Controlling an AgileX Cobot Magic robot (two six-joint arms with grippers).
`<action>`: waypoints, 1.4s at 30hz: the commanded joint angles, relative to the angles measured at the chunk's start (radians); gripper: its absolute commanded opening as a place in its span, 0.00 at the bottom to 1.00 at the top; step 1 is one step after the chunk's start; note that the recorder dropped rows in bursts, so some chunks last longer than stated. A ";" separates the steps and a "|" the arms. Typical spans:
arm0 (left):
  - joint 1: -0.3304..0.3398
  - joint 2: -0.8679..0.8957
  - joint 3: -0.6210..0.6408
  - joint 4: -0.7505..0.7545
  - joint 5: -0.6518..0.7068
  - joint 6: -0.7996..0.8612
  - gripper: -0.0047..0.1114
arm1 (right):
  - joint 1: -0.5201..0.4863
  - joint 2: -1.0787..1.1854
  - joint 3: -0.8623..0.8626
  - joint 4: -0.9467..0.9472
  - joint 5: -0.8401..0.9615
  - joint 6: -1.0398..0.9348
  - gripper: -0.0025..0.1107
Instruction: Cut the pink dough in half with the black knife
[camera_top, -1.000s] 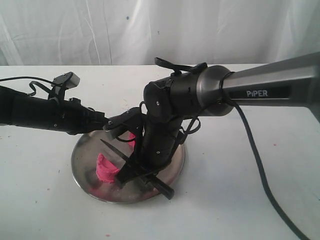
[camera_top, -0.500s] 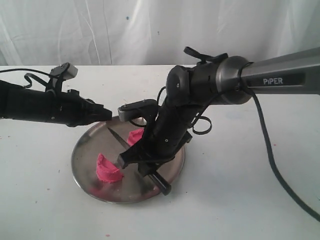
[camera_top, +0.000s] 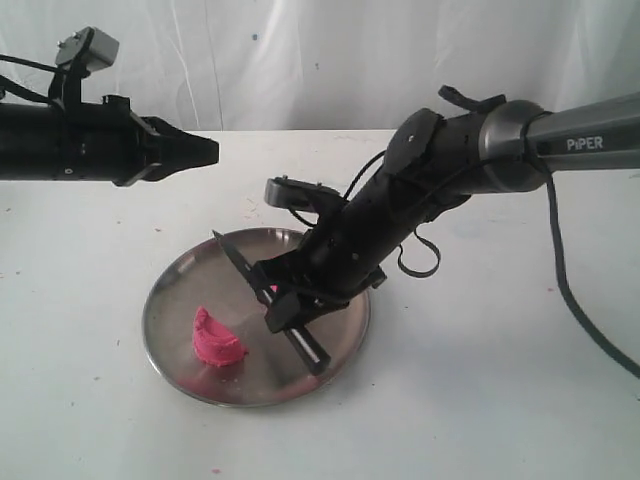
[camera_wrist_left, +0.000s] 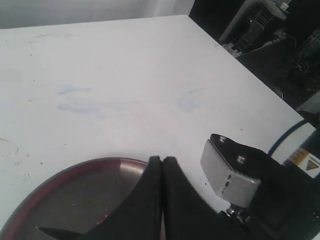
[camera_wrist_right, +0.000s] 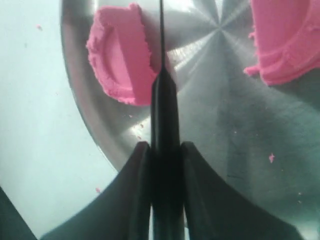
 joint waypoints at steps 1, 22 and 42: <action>-0.003 -0.055 0.015 0.007 0.016 -0.005 0.04 | -0.029 -0.001 0.052 0.155 0.014 -0.125 0.02; -0.003 -0.128 0.060 -0.016 -0.031 0.006 0.04 | -0.089 0.114 0.148 0.385 0.058 -0.373 0.02; -0.003 -0.128 0.060 -0.023 -0.029 0.006 0.04 | -0.089 0.124 0.142 0.388 0.080 -0.363 0.02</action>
